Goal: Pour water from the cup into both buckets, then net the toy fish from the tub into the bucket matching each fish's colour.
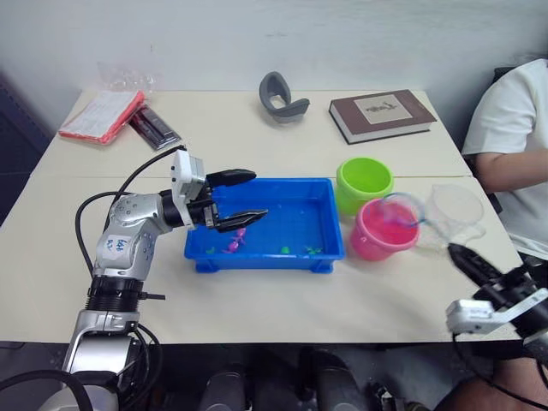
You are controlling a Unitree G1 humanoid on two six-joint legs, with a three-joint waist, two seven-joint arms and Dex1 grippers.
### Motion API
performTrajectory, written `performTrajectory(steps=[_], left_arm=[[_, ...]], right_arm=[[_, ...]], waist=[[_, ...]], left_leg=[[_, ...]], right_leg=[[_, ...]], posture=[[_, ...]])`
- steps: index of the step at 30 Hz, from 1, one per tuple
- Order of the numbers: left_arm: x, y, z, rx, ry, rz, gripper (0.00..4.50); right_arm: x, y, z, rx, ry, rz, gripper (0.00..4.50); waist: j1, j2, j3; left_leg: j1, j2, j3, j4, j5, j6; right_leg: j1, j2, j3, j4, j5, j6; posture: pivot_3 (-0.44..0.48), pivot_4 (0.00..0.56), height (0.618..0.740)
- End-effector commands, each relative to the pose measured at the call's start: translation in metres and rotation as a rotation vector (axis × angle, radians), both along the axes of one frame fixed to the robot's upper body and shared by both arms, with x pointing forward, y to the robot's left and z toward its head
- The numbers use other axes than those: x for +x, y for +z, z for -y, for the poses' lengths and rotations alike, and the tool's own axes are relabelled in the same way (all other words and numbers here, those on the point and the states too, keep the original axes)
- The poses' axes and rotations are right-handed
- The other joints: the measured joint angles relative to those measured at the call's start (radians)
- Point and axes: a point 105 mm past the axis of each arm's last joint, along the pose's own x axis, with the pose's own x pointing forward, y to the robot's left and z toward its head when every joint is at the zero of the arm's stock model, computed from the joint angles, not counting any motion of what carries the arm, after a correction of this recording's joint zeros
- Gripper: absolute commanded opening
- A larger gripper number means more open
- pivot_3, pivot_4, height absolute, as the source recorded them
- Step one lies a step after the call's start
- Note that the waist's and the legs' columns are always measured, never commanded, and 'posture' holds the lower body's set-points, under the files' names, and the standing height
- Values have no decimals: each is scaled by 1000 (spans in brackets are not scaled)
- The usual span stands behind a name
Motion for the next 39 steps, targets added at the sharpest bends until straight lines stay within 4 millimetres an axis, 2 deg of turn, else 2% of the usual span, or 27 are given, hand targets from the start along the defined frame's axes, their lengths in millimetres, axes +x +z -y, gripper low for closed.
performTrajectory(steps=[1, 2, 4, 6, 9, 10, 13, 15, 16, 19, 20, 24, 26, 29, 33, 34, 37, 39], left_arm=[[-1, 11, -2, -10, 3, 51, 4438], [-1, 12, -1, -23, 5, 50, 4438], [-2, 11, 0, -12, -5, 50, 4438], [-1, 11, -2, -8, 1, 53, 4438], [-1, 12, -2, -15, 2, 53, 4438], [-1, 11, -2, -8, -1, 54, 4438], [-1, 13, -4, -19, 14, 58, 4438], [-2, 13, -3, -28, 14, 52, 4438], [-3, 11, -3, -14, 9, 52, 4438], [-3, 11, -5, -8, 15, 57, 4438], [-3, 12, -6, -16, 20, 57, 4438], [-7, 6, -15, 9, 29, 36, 4438], [-10, 1, -26, 31, 50, 19, 4438], [-16, -10, -54, 66, 117, -9, 4438], [-19, -20, -86, 106, 211, -37, 4438], [-20, -23, -98, 122, 248, -43, 4438], [-25, -25, -118, 136, 313, -51, 4438], [-32, -26, -132, 142, 364, -58, 4438]], right_arm=[[2, 18, 11, 31, -58, 100, 0], [1, 11, -3, 6, 19, 55, 0], [-1, 7, -7, -2, 49, 25, 0], [4, 19, 19, 5, -66, 92, 0], [0, 4, -8, -21, 86, 4, 0], [0, 4, -9, -16, 87, 4, 0], [7, 28, 25, 23, -89, 141, 0], [3, 10, -7, 0, 65, 37, 0], [0, 6, -12, 5, 85, 18, 0], [4, 24, 14, 67, -51, 112, 0], [4, 31, 15, 90, -54, 132, 0], [4, 43, -21, 287, 128, 46, 0], [7, 52, -39, 435, 207, -34, 0], [14, 55, -75, 694, 344, -305, 0], [17, 59, -119, 902, 490, -610, 0], [19, 57, -132, 942, 505, -709, 0], [27, 50, -152, 1000, 460, -892, 0], [44, 35, -158, 953, 296, -981, 0]], waist=[[0, 0, 0], [0, 0, 0], [0, 0, 0], [0, 0, 0], [0, 0, 0], [0, 0, 0], [0, 0, 0], [0, 0, 0], [0, 0, 0], [1, 0, 0], [1, 0, 0], [-6, 0, 0], [-15, 0, 0], [-28, 0, 0], [-22, 0, 0], [-19, 0, 0], [-10, 0, 0], [-4, 0, 0]], left_leg=[[0, 0, 0, 0, 0, 0], [0, 0, 0, 0, 0, 0], [0, 0, 0, 0, 0, 0], [0, 0, 0, 0, 0, 0], [0, -1, 0, 0, 0, 0], [0, 0, 0, 0, 0, 0], [0, 0, 0, 0, 0, -1], [0, 0, 0, 0, 0, 0], [0, 0, 0, 0, 0, 0], [0, 0, -1, 0, 0, -1], [-1, 0, -1, 0, 0, -1], [0, 0, -1, 0, 0, 0], [1, 1, -1, -1, 0, -1], [1, 3, -1, -1, 0, -1], [1, 7, -2, 1, -1, -2], [1, 6, -3, 1, -1, -2], [-1, 7, -4, 1, -2, -1], [-1, 7, -4, 1, -4, -1]], right_leg=[[0, 0, 0, 0, 0, 0], [0, 0, 0, 0, 0, 0], [0, 0, 0, 0, 0, 0], [0, 0, 0, 0, 0, 0], [0, -1, 1, 0, 0, 0], [0, 0, 0, 0, 0, 0], [0, 0, 0, 0, 0, 0], [0, -1, 0, 0, 0, 0], [0, 0, 0, 0, 0, 0], [0, 0, -1, 0, 0, 0], [0, 0, -1, 0, 0, 0], [1, 0, 0, -1, 0, 0], [1, 0, 0, 0, 0, 0], [1, 0, -1, 0, 0, -1], [1, -1, -3, -1, 0, -4], [1, -1, -4, -1, 0, -4], [0, -2, -5, -2, 0, -5], [0, -3, -6, -2, 0, -5]], posture=[[0, 150, 740], [0, 150, 740], [0, 150, 740], [0, 150, 740], [0, 150, 740], [0, 150, 740], [0, 150, 740], [0, 150, 740], [0, 150, 740], [0, 150, 740], [0, 150, 740], [0, 150, 740], [0, 150, 740], [0, 150, 740], [0, 150, 740], [0, 150, 740], [0, 150, 740], [0, 150, 740]])
